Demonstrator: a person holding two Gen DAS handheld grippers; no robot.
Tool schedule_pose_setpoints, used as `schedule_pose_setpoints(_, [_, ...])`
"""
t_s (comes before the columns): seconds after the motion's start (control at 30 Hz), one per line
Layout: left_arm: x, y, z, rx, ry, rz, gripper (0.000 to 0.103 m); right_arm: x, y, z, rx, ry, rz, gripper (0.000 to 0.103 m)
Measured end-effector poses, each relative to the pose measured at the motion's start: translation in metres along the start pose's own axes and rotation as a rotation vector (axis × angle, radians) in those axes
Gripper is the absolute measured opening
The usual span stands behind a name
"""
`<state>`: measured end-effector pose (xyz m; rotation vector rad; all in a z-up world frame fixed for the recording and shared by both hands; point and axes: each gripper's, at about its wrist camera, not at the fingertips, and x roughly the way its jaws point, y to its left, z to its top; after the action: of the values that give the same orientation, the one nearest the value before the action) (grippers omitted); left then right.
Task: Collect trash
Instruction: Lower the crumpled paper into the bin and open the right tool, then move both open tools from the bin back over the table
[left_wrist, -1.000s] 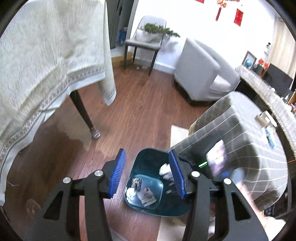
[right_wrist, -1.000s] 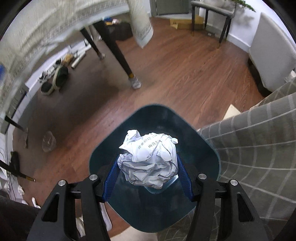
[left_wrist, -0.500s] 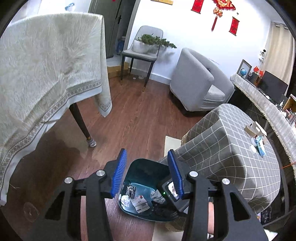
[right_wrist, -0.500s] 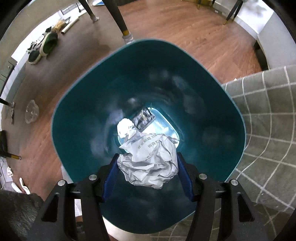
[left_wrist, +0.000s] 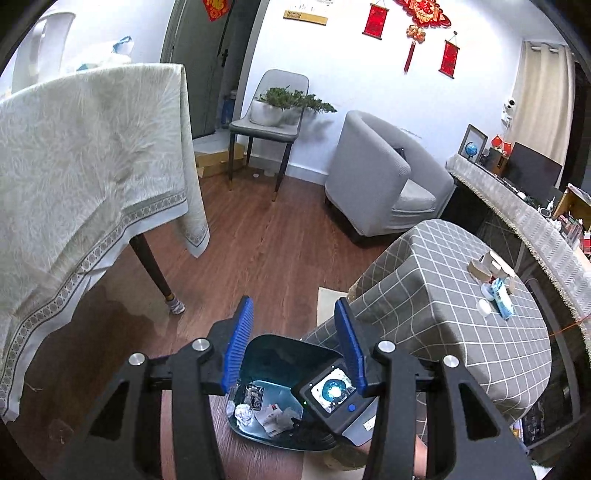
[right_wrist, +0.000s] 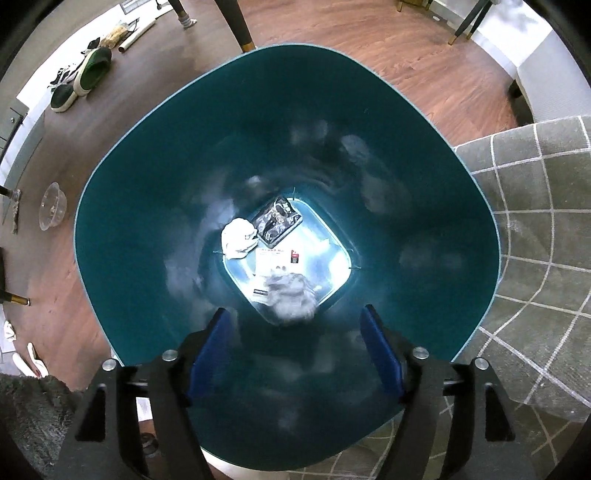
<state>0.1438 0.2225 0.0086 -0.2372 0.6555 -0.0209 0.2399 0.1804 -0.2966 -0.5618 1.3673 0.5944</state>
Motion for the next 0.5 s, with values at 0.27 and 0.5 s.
schedule_pose_setpoints(0.27, [-0.007, 0.000, 0.006, -0.006, -0.024, 0.004, 0.048, -0.043, 0.009, 0.008, -0.015, -0.108, 0.031, 0.074])
schedule_pose_setpoints(0.5, [-0.019, 0.002, 0.016, -0.024, -0.063, 0.014, 0.048, -0.116, 0.017, 0.015, -0.042, -0.290, 0.068, 0.074])
